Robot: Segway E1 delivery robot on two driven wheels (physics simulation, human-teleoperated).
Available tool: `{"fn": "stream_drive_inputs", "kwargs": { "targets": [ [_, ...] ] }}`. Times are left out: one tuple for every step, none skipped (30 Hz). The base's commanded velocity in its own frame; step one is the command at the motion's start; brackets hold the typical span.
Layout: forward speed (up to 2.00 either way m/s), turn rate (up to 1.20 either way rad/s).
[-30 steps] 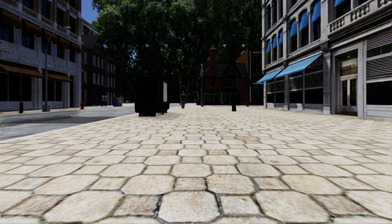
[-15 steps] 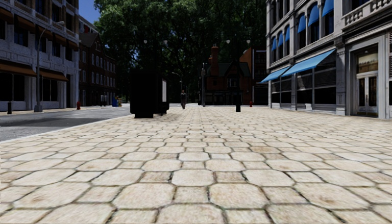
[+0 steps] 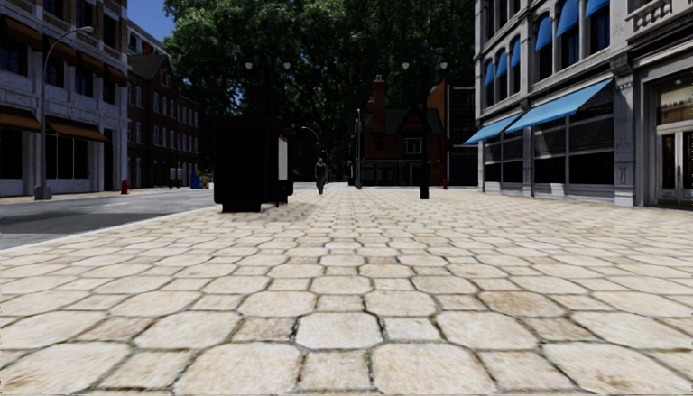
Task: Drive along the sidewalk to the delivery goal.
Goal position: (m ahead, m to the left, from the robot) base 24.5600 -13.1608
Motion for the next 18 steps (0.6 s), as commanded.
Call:
{"fn": "stream_drive_inputs", "kwargs": {
  "targets": [
    [2.0, 0.0],
    [2.0, 0.0],
    [2.0, 0.0],
    [2.0, 0.0],
    [2.0, 0.0],
    [2.0, 0.0],
    [2.0, 0.0],
    [2.0, -0.02],
    [2.0, -0.02],
    [2.0, -0.12],
    [2.0, -0.23],
    [2.0, -0.34],
    [2.0, -0.39],
    [2.0, -0.41],
    [2.0, -0.41],
    [2.0, -0.41],
    [2.0, -0.41],
    [2.0, -0.41]
  ]
}}
